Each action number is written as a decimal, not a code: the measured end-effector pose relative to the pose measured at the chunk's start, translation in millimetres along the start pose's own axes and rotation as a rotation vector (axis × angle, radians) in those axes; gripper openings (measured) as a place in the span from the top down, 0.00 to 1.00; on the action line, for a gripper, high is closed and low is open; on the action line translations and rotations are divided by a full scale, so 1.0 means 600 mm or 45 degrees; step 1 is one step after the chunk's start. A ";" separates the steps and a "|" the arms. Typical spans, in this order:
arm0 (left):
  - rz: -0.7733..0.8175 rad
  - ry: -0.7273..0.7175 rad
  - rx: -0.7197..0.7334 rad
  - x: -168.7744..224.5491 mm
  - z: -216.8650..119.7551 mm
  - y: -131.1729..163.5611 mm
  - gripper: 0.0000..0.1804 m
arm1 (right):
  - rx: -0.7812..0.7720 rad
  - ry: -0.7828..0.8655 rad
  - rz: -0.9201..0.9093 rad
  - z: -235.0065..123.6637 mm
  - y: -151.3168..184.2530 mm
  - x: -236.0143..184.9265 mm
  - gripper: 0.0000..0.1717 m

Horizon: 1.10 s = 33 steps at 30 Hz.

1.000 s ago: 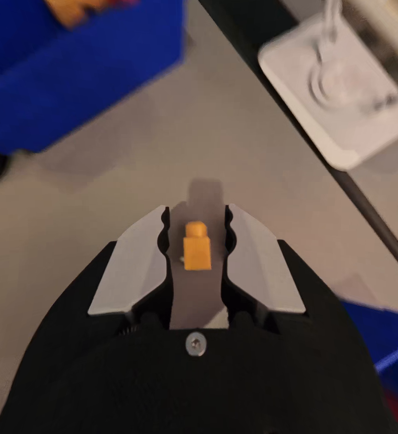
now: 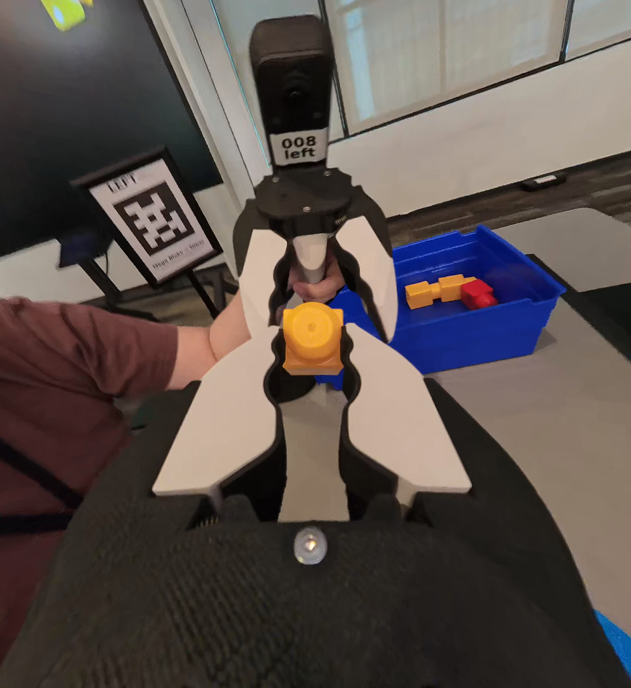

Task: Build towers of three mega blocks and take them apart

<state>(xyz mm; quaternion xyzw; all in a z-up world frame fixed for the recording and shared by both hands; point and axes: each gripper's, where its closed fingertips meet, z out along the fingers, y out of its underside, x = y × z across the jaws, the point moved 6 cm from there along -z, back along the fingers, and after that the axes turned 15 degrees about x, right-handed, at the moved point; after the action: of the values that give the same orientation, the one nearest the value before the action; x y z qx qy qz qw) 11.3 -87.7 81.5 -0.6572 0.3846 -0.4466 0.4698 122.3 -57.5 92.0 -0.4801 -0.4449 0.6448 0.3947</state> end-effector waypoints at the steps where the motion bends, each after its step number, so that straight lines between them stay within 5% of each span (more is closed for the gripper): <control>1: -0.020 0.041 0.019 0.004 0.006 -0.001 0.63 | -0.015 -0.014 -0.030 0.000 -0.001 -0.005 0.83; 11: 0.033 0.036 -0.062 -0.001 0.040 0.021 0.80 | -0.129 0.073 -0.033 -0.003 0.011 0.003 0.83; 18: 0.044 -0.005 -0.085 -0.009 0.036 0.023 0.80 | -0.111 0.123 -0.033 -0.004 0.009 0.010 0.83; 20: 0.063 -0.077 -0.069 -0.022 0.023 0.017 0.80 | -0.117 0.208 -0.034 -0.016 0.006 0.018 0.71; 27: 0.027 -0.231 0.116 -0.036 -0.062 -0.028 0.80 | -0.990 0.784 -0.065 -0.091 0.128 0.117 0.74; 33: 0.065 -0.325 0.186 -0.028 -0.119 -0.049 0.80 | -1.331 0.899 -0.116 -0.073 0.209 0.153 0.70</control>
<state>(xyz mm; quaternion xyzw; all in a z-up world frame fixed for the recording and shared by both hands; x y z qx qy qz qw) -58.9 -83.7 117.4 -0.6628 0.3045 -0.3741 0.5727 133.8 0.5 -58.4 -0.7739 -0.5640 0.1276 0.2583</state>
